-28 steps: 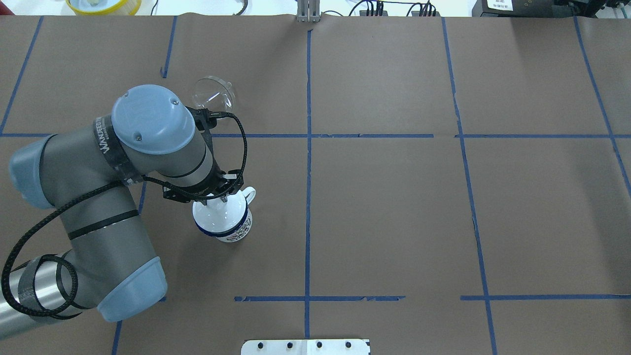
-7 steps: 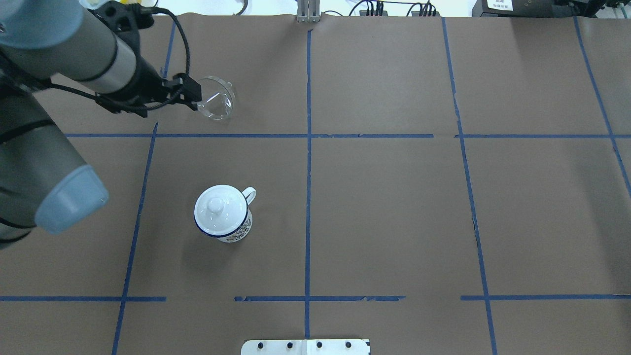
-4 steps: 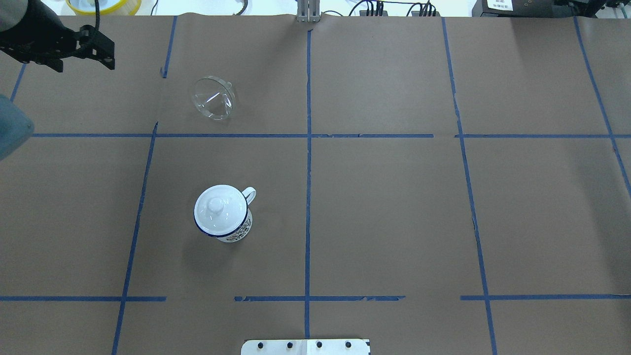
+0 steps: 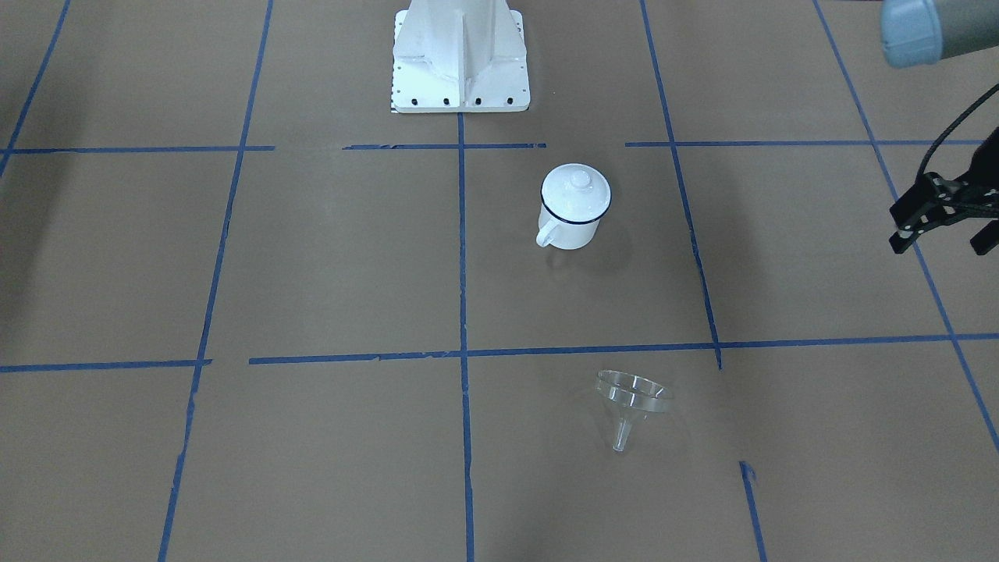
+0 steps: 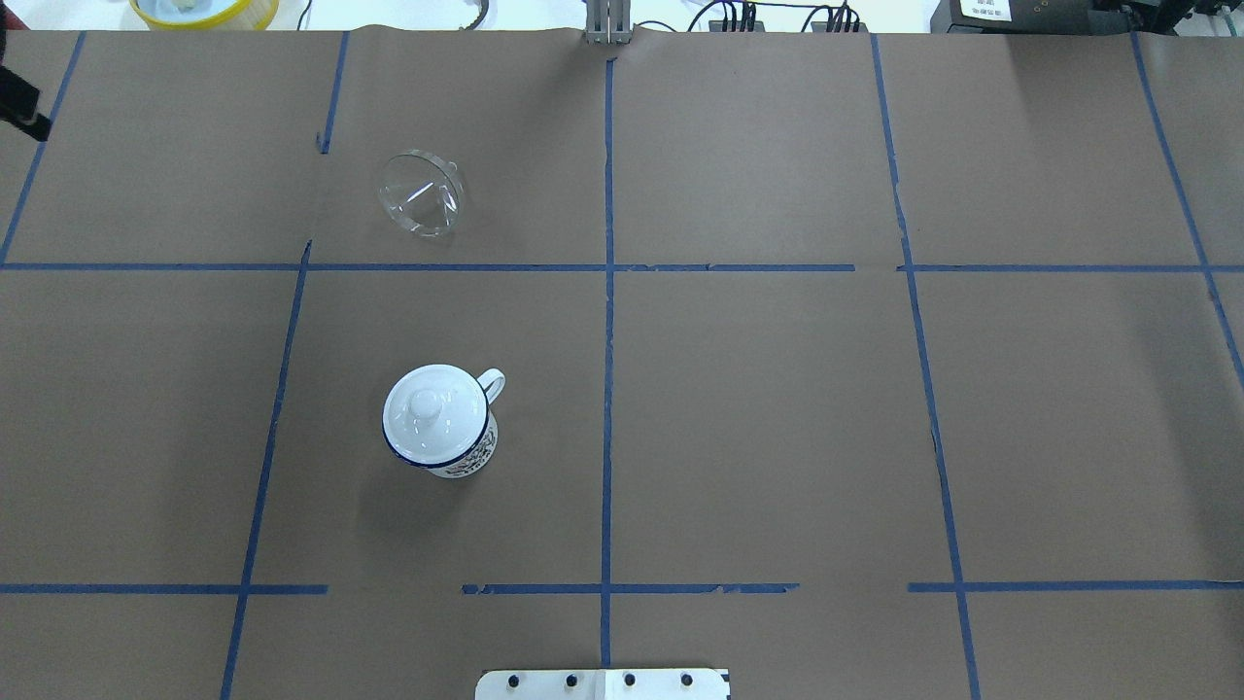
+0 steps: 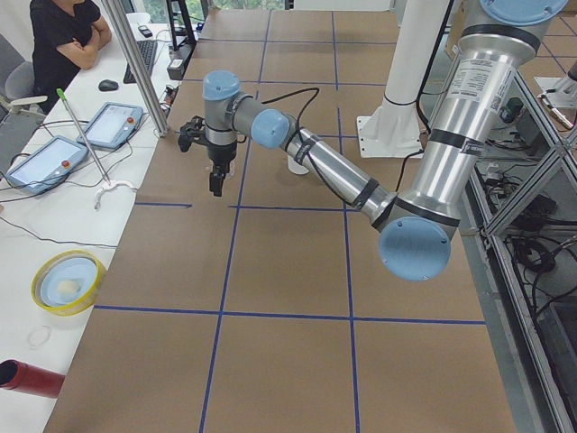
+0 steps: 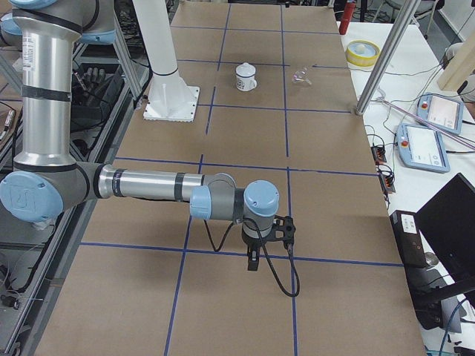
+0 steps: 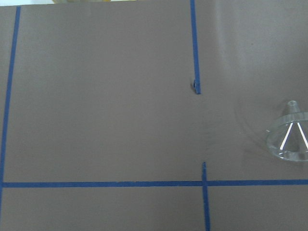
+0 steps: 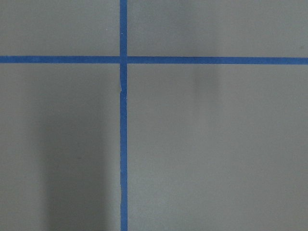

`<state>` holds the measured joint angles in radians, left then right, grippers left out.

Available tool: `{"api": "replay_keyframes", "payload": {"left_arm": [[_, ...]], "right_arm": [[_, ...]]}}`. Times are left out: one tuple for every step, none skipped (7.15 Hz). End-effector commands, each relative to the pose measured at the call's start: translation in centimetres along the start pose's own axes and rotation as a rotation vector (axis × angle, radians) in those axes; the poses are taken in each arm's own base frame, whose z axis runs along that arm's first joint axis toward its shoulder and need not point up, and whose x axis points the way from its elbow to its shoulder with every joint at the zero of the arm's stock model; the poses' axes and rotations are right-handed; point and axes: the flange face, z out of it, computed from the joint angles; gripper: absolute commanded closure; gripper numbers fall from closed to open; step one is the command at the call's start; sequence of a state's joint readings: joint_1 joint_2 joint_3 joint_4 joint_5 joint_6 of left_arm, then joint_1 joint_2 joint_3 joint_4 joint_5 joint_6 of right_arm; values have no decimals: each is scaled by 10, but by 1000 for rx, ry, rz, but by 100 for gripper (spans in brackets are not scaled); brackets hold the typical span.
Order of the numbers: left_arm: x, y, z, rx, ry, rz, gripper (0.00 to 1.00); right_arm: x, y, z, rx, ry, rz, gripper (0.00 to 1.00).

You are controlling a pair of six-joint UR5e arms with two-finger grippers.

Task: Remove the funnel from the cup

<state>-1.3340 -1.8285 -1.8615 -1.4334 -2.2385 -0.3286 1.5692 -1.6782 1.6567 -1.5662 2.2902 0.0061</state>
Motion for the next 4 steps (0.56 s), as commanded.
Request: {"api": "replay_keyframes", "payload": {"left_arm": [[-156, 41, 25, -87, -37, 135, 0], [-214, 69, 34, -121, -39, 143, 0], [-248, 93, 37, -115, -45, 99, 0], [-267, 125, 49, -118, -42, 79, 0]], "right_arm": [[0, 0, 0, 0, 0, 0, 0], [0, 0, 1, -1, 0, 1, 0], [0, 0, 0, 0, 0, 0, 0], [0, 0, 0, 0, 0, 0, 0]]}}
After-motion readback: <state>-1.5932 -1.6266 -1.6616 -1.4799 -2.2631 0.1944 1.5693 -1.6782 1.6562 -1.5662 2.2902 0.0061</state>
